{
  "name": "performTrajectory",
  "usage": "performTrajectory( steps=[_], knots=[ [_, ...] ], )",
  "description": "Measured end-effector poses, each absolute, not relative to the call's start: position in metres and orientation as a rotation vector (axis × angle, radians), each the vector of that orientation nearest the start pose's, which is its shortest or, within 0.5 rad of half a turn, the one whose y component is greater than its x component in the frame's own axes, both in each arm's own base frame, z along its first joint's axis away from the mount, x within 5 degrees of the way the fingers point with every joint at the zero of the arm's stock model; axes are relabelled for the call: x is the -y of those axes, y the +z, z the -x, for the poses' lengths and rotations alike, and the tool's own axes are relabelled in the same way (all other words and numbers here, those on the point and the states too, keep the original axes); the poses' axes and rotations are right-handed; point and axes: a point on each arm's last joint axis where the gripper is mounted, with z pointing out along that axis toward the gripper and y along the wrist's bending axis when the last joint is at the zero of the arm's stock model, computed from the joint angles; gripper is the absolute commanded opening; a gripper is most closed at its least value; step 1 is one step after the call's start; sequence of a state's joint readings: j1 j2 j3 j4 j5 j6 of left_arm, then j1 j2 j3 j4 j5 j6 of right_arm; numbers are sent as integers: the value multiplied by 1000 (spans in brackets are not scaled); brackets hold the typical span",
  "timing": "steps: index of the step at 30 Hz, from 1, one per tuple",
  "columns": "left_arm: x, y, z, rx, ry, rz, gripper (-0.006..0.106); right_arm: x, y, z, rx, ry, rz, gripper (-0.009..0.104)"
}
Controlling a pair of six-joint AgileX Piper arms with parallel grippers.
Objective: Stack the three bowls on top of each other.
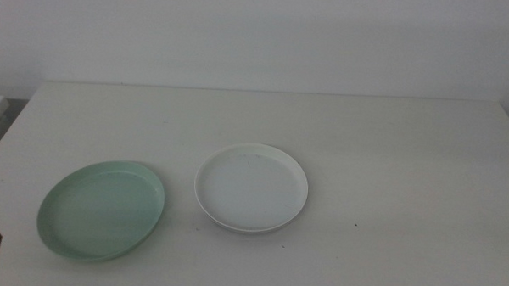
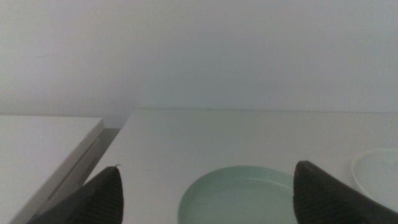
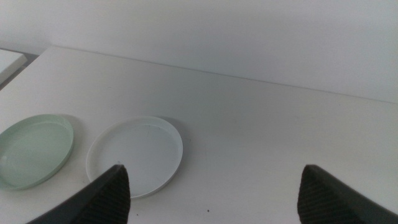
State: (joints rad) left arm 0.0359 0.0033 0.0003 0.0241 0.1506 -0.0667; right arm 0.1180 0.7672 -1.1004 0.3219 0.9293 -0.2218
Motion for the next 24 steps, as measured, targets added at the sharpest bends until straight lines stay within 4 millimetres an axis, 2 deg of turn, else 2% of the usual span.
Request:
performTrajectory(
  steps=[4, 6, 8, 12, 14, 16, 18, 21, 24],
  knots=[
    [-4, 199, -56, -1637, 22, 94, 94, -37, 428, -118, -2030, 321, 305, 85],
    [-5, 206, -55, -1654, 19, 122, 94, -37, 428, -118, -2030, 321, 305, 85],
    [-5, 229, -53, -1700, 0, 157, 94, -37, 428, -118, -2030, 321, 305, 85],
    [-4, 298, -59, -1922, -27, 197, 94, -37, 428, -118, -2030, 321, 305, 85],
    [-4, 333, -69, -2103, -41, 209, 94, -37, 428, -118, -2030, 321, 305, 85],
    [-5, 353, -84, -2300, -52, 220, 94, -37, 428, -118, -2030, 321, 305, 85],
    [-6, 371, -102, -2385, -69, 222, 94, -37, 428, -118, -2030, 321, 305, 85],
    [-5, 378, -134, -2482, -116, 168, 94, -37, 428, -118, -2030, 322, 303, 85],
    [-6, 365, -164, -2593, -162, 154, 94, -37, 428, -118, -2030, 322, 303, 85]
  ],
)
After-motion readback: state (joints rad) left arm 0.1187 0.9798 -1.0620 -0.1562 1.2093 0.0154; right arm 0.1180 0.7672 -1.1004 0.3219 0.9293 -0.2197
